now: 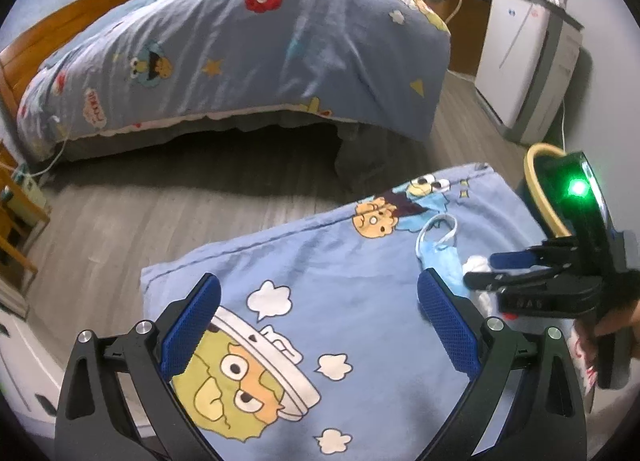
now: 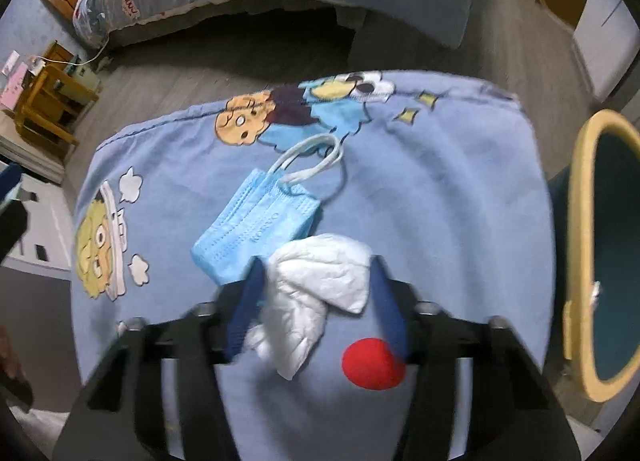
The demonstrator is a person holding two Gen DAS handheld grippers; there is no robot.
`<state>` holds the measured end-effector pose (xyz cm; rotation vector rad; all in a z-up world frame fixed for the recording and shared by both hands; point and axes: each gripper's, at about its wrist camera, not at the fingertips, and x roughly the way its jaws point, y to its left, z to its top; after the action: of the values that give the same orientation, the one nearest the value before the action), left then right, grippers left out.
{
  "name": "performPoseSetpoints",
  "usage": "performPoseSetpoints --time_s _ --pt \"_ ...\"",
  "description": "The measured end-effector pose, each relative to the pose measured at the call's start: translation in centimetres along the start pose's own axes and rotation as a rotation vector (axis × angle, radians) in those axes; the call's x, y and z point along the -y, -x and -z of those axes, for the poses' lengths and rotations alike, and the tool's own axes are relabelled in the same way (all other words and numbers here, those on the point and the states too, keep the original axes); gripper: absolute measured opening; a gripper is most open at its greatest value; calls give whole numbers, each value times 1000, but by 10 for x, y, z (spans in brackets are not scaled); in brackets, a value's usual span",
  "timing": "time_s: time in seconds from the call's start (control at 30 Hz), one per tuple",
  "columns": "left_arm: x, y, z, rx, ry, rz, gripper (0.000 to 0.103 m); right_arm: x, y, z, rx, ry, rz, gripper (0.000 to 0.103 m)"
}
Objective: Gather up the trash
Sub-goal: 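Grasp the white tissue with the right tool while the left tool grasps the second blue mask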
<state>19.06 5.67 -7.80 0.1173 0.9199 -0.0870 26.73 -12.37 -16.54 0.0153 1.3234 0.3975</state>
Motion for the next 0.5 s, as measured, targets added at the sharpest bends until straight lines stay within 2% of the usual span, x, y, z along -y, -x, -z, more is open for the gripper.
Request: performPoseSetpoints --time_s 0.03,0.1,0.23,0.37,0.5 --pt "3 -4 0 -7 -5 -1 98 1 -1 0 -10 2 -7 17" --pt "7 -10 0 -21 -2 8 98 3 5 -1 -15 5 -16 13" --pt "24 -28 2 -57 -2 46 98 13 25 -6 12 -17 -40 12" --pt "50 -47 7 -88 -51 57 98 25 40 -13 45 -4 33 12" --pt "64 -61 10 -115 -46 72 97 39 40 -18 42 2 99 12"
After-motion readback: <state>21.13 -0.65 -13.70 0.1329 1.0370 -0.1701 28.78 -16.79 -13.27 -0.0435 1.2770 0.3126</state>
